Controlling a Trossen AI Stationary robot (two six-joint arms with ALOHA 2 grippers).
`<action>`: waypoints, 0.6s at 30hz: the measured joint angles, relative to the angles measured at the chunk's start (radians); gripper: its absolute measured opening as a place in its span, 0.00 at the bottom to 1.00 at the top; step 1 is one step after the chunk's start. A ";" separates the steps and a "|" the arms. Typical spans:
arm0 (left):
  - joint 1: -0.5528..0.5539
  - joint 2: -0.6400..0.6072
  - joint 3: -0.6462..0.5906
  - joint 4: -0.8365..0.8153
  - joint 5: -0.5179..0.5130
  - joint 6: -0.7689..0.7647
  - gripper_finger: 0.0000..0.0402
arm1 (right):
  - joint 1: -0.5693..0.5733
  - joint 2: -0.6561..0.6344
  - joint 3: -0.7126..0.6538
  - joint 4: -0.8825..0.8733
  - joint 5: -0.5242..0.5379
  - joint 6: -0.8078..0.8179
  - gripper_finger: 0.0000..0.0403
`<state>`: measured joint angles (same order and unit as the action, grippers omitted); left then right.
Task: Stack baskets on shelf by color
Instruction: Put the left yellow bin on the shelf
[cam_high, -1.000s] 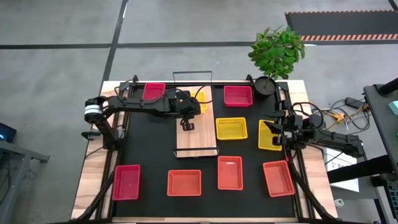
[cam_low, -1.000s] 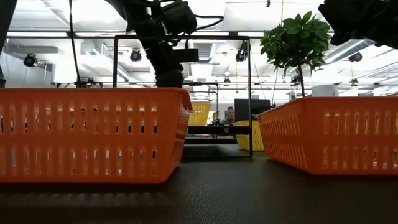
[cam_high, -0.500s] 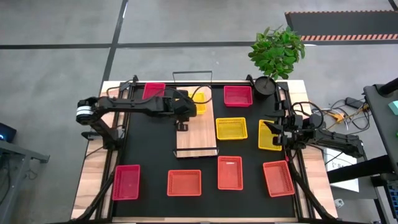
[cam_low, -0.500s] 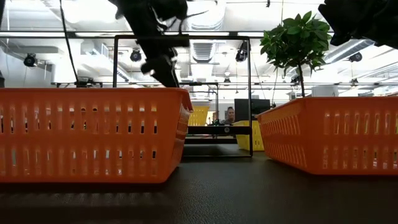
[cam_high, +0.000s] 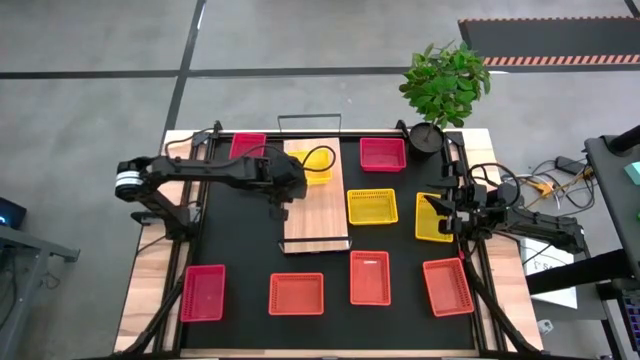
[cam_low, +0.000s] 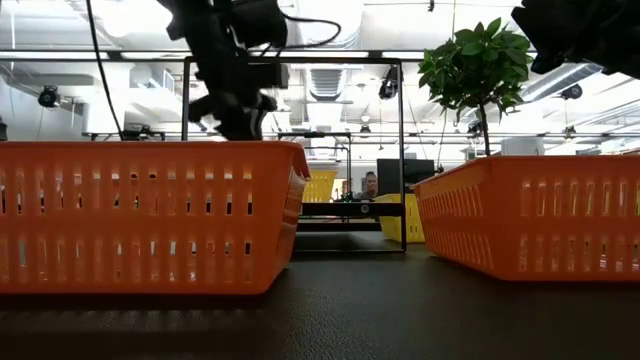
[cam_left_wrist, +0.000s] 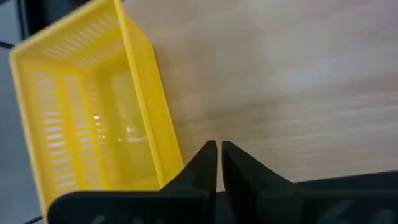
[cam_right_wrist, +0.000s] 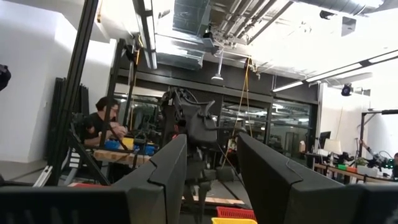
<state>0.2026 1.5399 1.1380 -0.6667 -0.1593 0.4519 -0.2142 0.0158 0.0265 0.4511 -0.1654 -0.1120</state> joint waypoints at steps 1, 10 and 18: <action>0.005 0.005 -0.005 0.003 -0.001 0.000 0.02 | 0.000 0.000 0.000 -0.001 0.000 0.000 0.34; 0.051 0.049 -0.032 0.128 -0.116 0.012 0.00 | 0.000 0.000 0.000 0.001 0.000 0.007 0.34; 0.080 0.062 -0.024 0.232 -0.119 0.011 0.00 | 0.000 0.000 0.000 0.000 0.000 0.007 0.34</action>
<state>0.2825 1.6016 1.1137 -0.4350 -0.2786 0.4629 -0.2146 0.0161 0.0265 0.4511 -0.1653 -0.1051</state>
